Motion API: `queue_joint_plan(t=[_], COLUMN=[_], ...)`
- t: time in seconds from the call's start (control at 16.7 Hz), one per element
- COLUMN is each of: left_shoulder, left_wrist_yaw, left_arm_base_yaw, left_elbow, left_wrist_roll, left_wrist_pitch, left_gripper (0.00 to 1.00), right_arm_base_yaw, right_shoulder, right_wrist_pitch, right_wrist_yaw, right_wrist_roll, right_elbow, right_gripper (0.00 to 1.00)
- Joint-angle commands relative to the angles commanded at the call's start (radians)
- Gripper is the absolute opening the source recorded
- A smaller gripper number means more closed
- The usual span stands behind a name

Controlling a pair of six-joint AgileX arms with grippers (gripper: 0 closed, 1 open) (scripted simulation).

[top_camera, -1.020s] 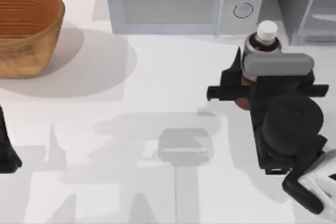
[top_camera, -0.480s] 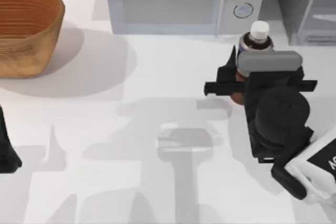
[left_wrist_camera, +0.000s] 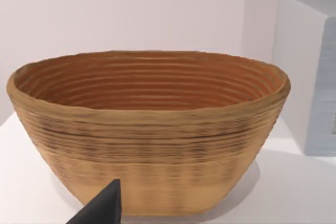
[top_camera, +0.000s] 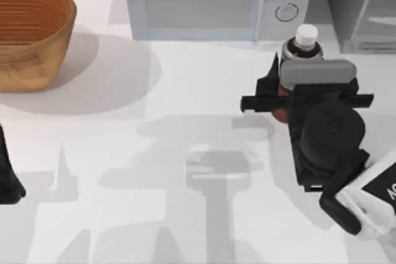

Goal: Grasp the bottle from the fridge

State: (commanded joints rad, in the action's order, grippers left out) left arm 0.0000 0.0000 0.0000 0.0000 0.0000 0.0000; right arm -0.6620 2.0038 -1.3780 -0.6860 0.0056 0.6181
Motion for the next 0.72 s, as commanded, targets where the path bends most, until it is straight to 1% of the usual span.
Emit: queue_joint_plan(t=[0.36, 0.42, 0.72], left_shoulder=[0.000, 0.000, 0.000], left_wrist_yaw=[0.000, 0.000, 0.000], left_arm_base_yaw=[0.000, 0.000, 0.000], left_elbow=[0.000, 0.000, 0.000], left_wrist_roll=[0.000, 0.000, 0.000], left_wrist_pitch=[0.000, 0.000, 0.000], left_gripper=[1.00, 1.00, 1.00], right_arm_base_yaw=[0.000, 0.000, 0.000], right_shoulder=[0.000, 0.000, 0.000], right_wrist_pitch=[0.000, 0.000, 0.000], right_wrist_yaw=[0.000, 0.000, 0.000], right_wrist_roll=[0.000, 0.000, 0.000], right_elbow=[0.000, 0.000, 0.000], right_gripper=[0.98, 1.00, 1.00])
